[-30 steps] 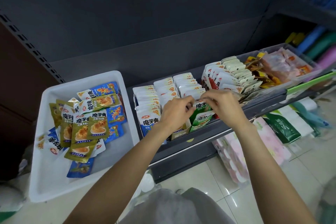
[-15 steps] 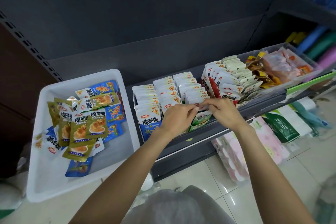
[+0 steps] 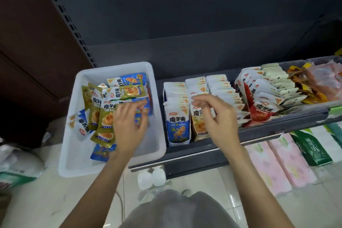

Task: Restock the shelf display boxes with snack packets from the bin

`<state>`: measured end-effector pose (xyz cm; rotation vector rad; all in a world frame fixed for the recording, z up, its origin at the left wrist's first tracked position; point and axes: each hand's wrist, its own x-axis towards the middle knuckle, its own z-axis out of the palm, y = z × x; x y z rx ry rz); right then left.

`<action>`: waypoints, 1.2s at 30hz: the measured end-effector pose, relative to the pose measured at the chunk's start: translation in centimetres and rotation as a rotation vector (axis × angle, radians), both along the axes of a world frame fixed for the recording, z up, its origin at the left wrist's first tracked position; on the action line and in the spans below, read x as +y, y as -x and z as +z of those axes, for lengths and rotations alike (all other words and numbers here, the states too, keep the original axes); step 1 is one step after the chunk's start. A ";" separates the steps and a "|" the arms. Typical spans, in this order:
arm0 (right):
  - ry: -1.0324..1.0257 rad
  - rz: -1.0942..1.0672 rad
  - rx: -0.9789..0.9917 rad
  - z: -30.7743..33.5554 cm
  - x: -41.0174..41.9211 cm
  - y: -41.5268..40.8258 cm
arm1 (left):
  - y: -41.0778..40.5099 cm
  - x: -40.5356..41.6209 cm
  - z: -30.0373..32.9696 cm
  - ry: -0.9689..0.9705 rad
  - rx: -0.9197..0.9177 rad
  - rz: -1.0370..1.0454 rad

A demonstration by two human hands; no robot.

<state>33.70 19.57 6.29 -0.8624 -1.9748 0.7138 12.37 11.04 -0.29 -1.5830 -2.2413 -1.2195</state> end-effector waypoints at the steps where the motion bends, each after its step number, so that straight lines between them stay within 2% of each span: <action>1: 0.002 0.086 -0.042 -0.5 -0.4 2.1 | 1.8 -1.0 -0.8 0.101 0.002 0.027; 5: 0.053 0.351 -0.437 -3.9 -1.9 11.2 | 6.2 -3.2 -3.8 0.533 -0.011 0.063; 7: 0.125 0.397 -0.629 -6.3 -1.9 15.6 | 7.0 -3.4 -4.7 0.724 -0.043 0.090; 9: 0.128 0.386 -0.824 -8.6 -1.3 19.0 | 7.8 -3.2 -5.2 0.745 -0.100 0.092; 11: 0.075 0.415 -0.992 -10.5 -1.1 21.2 | 8.7 -2.7 -5.5 0.674 -0.174 0.122; 14: 0.102 0.467 -1.110 -12.1 -1.9 22.3 | 9.8 -2.0 -5.3 0.627 -0.310 0.192; 16: 0.164 0.485 -1.081 -12.3 -2.4 22.2 | 10.1 -1.6 -5.0 0.597 -0.450 0.219; 19: 0.250 0.578 -0.997 -11.5 -2.7 21.3 | 10.7 -1.6 -5.2 0.582 -0.563 0.239; 23: 0.419 0.642 -0.794 -10.0 -3.4 19.5 | 10.5 -2.7 -3.5 0.608 -0.736 0.165; 25: 0.455 0.569 -0.641 -9.1 -3.5 18.1 | 9.8 -4.0 -2.2 0.513 -0.672 0.168; 28: 0.504 0.363 -0.292 -6.4 -3.5 15.9 | 9.1 -6.3 -1.0 0.253 -0.453 0.226; 32: 0.568 0.283 0.047 -2.7 -3.1 13.1 | 8.3 -6.9 0.7 0.083 -0.301 0.015; 34: 0.572 0.276 0.121 -1.2 -2.7 11.3 | 7.2 -5.9 1.6 0.012 -0.186 -0.091; 36: 0.498 0.217 0.113 0.2 -2.1 9.1 | 5.5 -4.3 2.6 -0.024 -0.135 -0.216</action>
